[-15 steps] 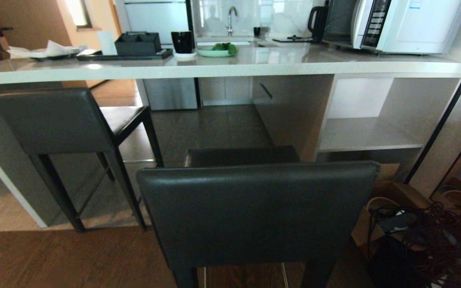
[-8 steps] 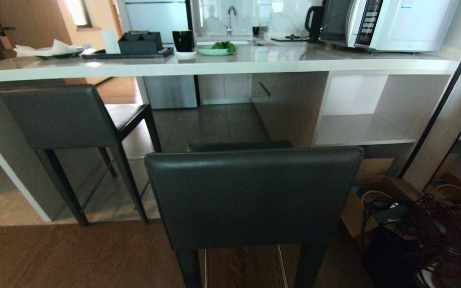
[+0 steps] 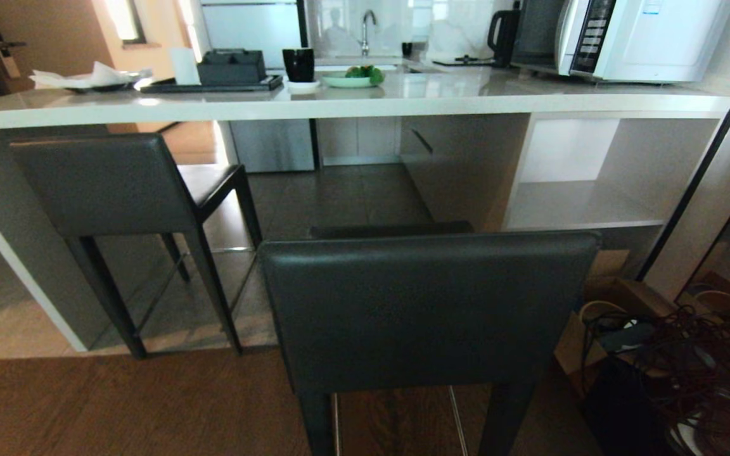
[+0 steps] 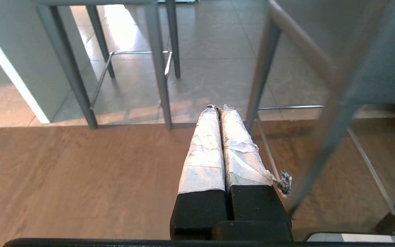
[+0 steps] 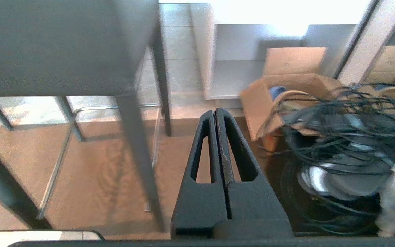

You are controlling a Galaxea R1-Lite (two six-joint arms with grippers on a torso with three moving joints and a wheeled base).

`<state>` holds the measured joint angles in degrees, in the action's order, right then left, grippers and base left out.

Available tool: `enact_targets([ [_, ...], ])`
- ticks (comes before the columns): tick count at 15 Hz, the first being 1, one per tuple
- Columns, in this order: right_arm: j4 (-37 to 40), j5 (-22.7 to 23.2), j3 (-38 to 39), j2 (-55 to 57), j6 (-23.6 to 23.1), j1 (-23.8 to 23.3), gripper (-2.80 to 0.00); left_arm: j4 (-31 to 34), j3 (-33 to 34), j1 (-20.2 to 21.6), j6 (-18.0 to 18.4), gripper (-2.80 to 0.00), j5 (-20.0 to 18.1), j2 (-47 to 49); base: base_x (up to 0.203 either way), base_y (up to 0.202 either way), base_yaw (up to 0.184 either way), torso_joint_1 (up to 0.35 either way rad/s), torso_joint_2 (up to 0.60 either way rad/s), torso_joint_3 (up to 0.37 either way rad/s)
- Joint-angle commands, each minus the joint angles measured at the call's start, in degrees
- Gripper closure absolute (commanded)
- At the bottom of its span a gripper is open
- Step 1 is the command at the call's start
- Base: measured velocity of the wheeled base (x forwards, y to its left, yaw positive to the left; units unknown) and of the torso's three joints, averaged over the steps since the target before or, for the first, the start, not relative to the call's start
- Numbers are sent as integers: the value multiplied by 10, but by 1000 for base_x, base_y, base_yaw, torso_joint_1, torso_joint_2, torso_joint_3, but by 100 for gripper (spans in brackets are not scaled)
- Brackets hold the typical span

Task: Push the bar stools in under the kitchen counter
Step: Pull the gray chair out from under the dining table

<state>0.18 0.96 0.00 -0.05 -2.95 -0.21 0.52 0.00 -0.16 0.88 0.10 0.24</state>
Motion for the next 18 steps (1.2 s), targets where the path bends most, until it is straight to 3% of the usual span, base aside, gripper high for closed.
enact_targets([
  [1,0,0,0,0,0,0,0,0,0,0,0,0,0,1,0,200,-5,5,-1,6],
  [18,0,-3,0,0,10,0,0,0,0,1,0,0,0,1,0,198,-2,2,1,2],
])
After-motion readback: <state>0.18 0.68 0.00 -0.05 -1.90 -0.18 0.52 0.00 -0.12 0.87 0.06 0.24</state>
